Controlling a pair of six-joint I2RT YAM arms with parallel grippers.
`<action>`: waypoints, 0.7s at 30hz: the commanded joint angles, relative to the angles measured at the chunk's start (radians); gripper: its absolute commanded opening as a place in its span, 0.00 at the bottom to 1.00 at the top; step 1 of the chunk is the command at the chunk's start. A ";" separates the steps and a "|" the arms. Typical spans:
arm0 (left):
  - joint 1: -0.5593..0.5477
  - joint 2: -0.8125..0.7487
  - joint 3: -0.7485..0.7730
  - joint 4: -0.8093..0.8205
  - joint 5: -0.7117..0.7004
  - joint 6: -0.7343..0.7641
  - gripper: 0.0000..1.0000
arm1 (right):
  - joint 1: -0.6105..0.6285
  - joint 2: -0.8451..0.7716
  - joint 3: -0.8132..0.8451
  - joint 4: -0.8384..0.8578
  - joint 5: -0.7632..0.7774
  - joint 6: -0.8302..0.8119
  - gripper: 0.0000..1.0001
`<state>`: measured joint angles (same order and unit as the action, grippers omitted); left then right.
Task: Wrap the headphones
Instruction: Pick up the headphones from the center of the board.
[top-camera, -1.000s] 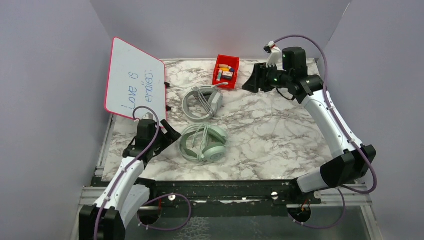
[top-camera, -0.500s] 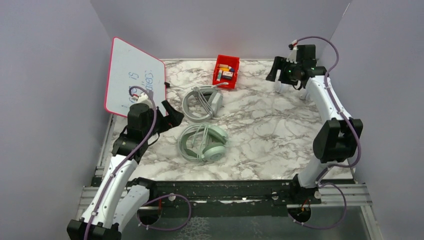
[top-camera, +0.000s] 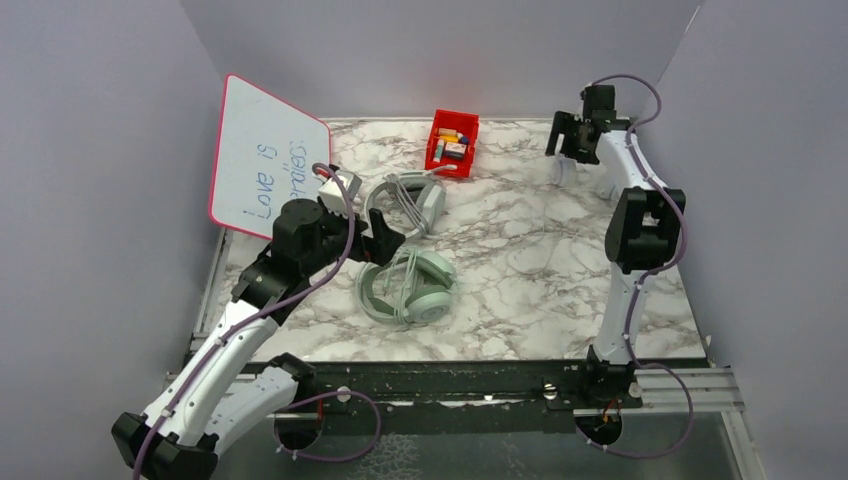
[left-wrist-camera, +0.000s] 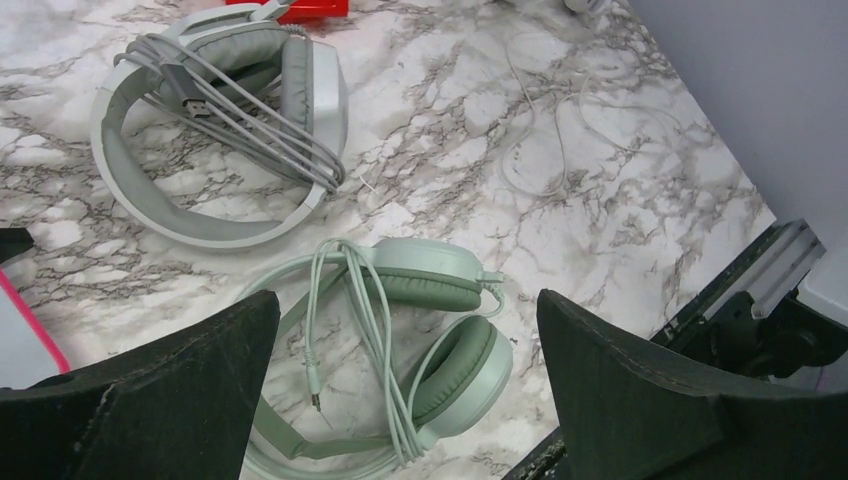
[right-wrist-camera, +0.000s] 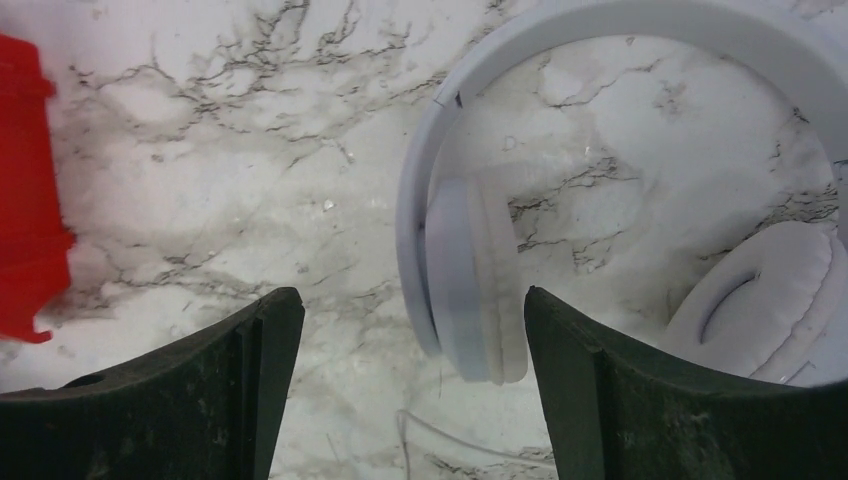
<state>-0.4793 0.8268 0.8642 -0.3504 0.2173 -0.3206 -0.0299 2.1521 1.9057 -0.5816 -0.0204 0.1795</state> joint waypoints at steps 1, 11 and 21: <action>-0.028 0.012 0.048 0.037 0.028 0.068 0.98 | -0.005 0.062 0.059 -0.022 0.101 -0.040 0.87; -0.033 0.066 0.088 0.053 0.037 0.061 0.98 | -0.004 0.115 0.003 0.073 -0.017 -0.096 0.74; -0.032 0.187 0.222 0.017 0.063 0.038 0.98 | 0.029 -0.104 -0.190 0.060 -0.111 -0.088 0.20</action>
<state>-0.5064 0.9798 1.0157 -0.3309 0.2558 -0.2726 -0.0261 2.2131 1.8263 -0.4942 -0.0761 0.0875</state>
